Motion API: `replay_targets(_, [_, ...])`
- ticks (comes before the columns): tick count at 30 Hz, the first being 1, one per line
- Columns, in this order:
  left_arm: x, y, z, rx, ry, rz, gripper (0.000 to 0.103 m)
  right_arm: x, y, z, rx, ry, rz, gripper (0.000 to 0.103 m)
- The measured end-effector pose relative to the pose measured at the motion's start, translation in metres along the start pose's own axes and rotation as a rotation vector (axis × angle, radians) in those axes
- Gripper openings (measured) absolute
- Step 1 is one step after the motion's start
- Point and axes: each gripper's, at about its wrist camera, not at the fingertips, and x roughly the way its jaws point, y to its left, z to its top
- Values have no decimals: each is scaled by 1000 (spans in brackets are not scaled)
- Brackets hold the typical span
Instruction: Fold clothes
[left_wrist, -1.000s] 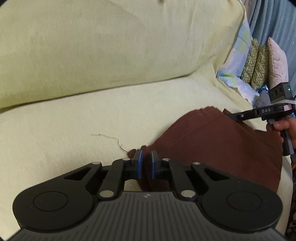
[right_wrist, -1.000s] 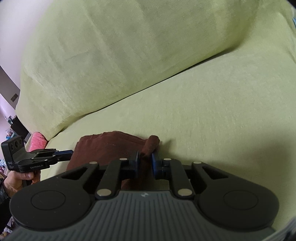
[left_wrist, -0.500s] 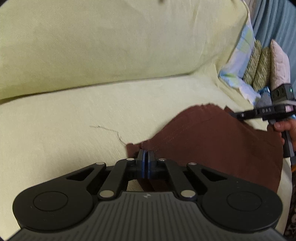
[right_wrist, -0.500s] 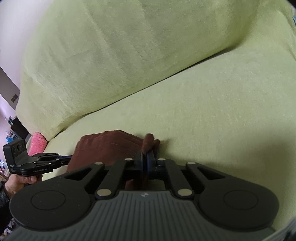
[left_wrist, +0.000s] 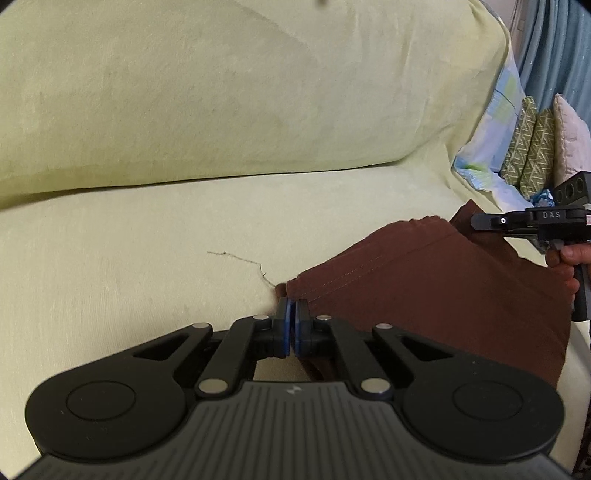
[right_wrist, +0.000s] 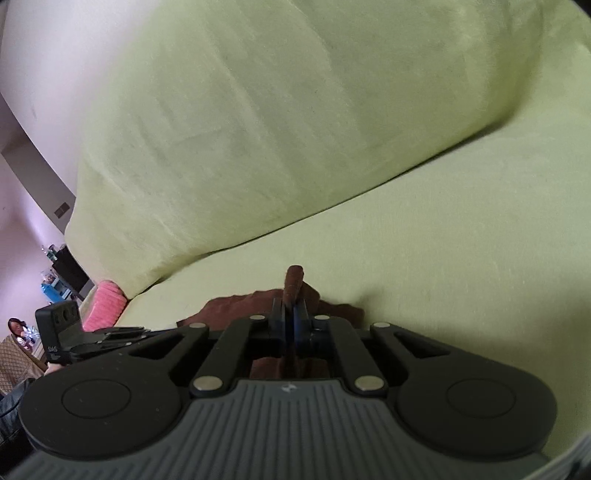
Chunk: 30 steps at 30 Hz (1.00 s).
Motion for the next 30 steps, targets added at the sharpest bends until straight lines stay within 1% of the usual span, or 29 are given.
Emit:
replay_targets(5, [-3, 4, -10, -29, -18, 10, 0, -12, -14, 5, 63, -135, 75, 2])
replay_targets(6, [-3, 5, -12, -39, -17, 10, 0, -9, -15, 5, 58, -117, 55, 2])
replay_targets(7, [-2, 6, -13, -41, -15, 11, 0, -2, -15, 4, 46, -74, 11, 3])
replay_targets(10, [0, 3, -12, -34, -9, 16, 0, 15, -15, -2, -10, 24, -86, 3])
replay_targets(11, [2, 2, -11, -29, -5, 20, 0, 18, -15, -3, -22, 38, -105, 6])
replay_targets(12, [3, 1, -10, -23, -2, 24, 0, 20, -14, -4, -36, 44, -141, 15])
replay_targets(13, [4, 0, -9, -20, 4, 29, 0, 19, -14, -4, -34, 39, -162, 21])
replay_targets(14, [4, 0, -8, -22, 6, 30, 0, 17, -15, -3, -26, 33, -164, 21])
replay_targets(15, [3, 1, -7, -31, 12, 33, 0, 11, -16, -2, -12, 15, -165, 21])
replay_targets(16, [0, 1, -6, -33, 19, 52, 0, 3, -15, 1, -1, -11, -166, 21])
replay_targets(18, [-9, 2, -6, -38, 16, 69, 0, -17, -14, 3, 15, -65, -164, 22])
replay_targets(19, [-15, 3, -7, -42, 9, 78, 0, -25, -14, 2, 20, -83, -167, 25])
replay_targets(21, [-31, 1, -7, -36, -9, 108, 0, -56, -6, -5, 24, -148, -188, 30])
replay_targets(23, [-47, -8, -7, 2, -27, 135, 0, -83, 3, -17, 12, -194, -210, 31])
replay_targets(24, [-59, -21, -7, 48, -40, 152, 0, -99, 13, -29, -18, -209, -230, 32])
replay_targets(26, [-69, -38, -7, 106, -58, 156, 0, -116, 32, -52, -81, -222, -270, 32])
replay_targets(27, [-76, -59, -8, 164, -72, 154, 2, -120, 41, -62, -126, -216, -291, 33])
replay_targets(28, [-81, -77, -11, 220, -78, 148, 5, -123, 50, -71, -175, -207, -311, 38])
replay_targets(29, [-84, -96, -17, 291, -81, 151, 22, -125, 59, -80, -224, -197, -331, 42])
replay_targets(30, [-85, -110, -23, 352, -84, 158, 40, -126, 73, -92, -339, -166, -364, 54])
